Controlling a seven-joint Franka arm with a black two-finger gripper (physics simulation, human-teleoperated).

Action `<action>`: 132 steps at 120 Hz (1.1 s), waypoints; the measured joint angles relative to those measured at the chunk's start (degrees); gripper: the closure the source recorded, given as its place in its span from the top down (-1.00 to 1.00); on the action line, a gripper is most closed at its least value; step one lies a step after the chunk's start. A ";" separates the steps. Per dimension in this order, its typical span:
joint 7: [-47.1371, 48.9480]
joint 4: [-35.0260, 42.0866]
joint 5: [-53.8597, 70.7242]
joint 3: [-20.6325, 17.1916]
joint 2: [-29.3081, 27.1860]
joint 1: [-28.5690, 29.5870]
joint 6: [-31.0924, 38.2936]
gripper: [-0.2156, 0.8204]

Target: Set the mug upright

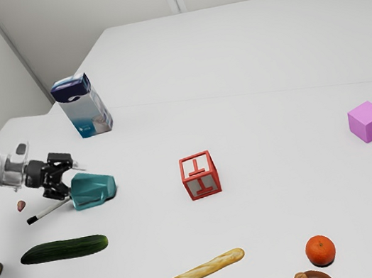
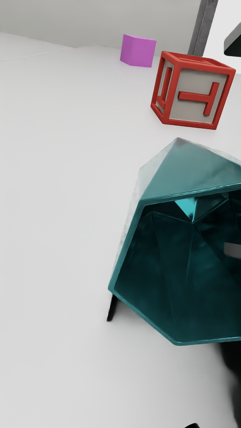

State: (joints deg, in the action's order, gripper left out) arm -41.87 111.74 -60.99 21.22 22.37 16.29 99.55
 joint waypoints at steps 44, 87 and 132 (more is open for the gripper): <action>-8.17 2.36 -5.03 -0.03 -0.14 -0.03 -1.24 -0.22; -12.50 2.38 -5.73 -0.04 -0.34 -0.48 -1.25 -0.84; -14.88 0.09 -1.77 -0.37 -5.94 -3.74 0.21 -0.91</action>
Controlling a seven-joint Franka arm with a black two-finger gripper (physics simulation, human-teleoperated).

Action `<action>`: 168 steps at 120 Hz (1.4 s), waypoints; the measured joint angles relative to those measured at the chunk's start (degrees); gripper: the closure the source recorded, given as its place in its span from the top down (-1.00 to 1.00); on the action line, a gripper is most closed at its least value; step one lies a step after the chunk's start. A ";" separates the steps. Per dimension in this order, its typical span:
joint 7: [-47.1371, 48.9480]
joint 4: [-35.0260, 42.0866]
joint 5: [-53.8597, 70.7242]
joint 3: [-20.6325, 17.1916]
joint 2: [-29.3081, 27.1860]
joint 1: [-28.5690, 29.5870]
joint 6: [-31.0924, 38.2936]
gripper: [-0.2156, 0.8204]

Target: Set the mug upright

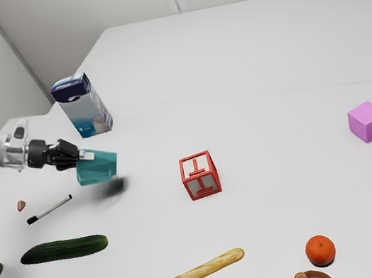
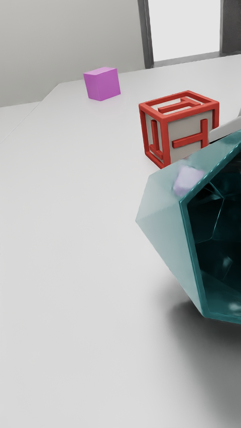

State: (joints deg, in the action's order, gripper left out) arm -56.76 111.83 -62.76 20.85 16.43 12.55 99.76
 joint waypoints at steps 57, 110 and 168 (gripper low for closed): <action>10.53 -8.42 49.78 -9.00 -3.45 -9.69 14.11 -0.92; 28.76 -5.55 62.81 -9.34 -2.20 -15.64 19.64 -0.93; 40.42 8.89 62.76 -9.31 -11.41 -18.53 23.66 -0.93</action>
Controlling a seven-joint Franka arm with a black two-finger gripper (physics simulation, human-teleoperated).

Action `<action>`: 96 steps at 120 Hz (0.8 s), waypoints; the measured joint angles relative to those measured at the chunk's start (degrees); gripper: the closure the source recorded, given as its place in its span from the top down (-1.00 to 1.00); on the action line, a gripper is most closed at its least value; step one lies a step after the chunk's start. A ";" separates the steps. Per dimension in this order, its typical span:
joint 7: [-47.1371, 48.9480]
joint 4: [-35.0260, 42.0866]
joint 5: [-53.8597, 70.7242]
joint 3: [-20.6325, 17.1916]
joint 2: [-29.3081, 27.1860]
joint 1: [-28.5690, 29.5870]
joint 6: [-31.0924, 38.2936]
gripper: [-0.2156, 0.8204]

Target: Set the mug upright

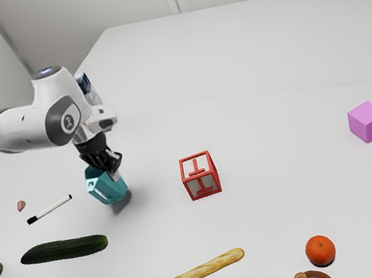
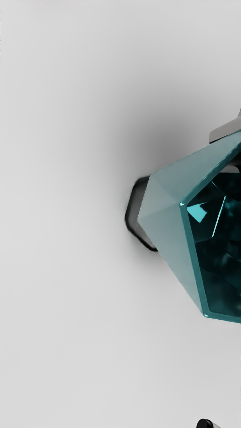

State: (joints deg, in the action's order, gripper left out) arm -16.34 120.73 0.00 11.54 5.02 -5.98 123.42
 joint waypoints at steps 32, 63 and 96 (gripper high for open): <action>3.93 1.34 -0.48 -0.02 0.08 -1.40 1.12 -0.51; 6.01 1.14 -0.83 -0.02 0.06 -1.27 1.55 0.26; 7.86 -15.64 -0.55 -6.70 -5.64 3.84 -10.87 0.49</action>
State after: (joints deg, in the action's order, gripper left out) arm -8.48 105.08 -0.55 4.83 -0.62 -2.15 112.55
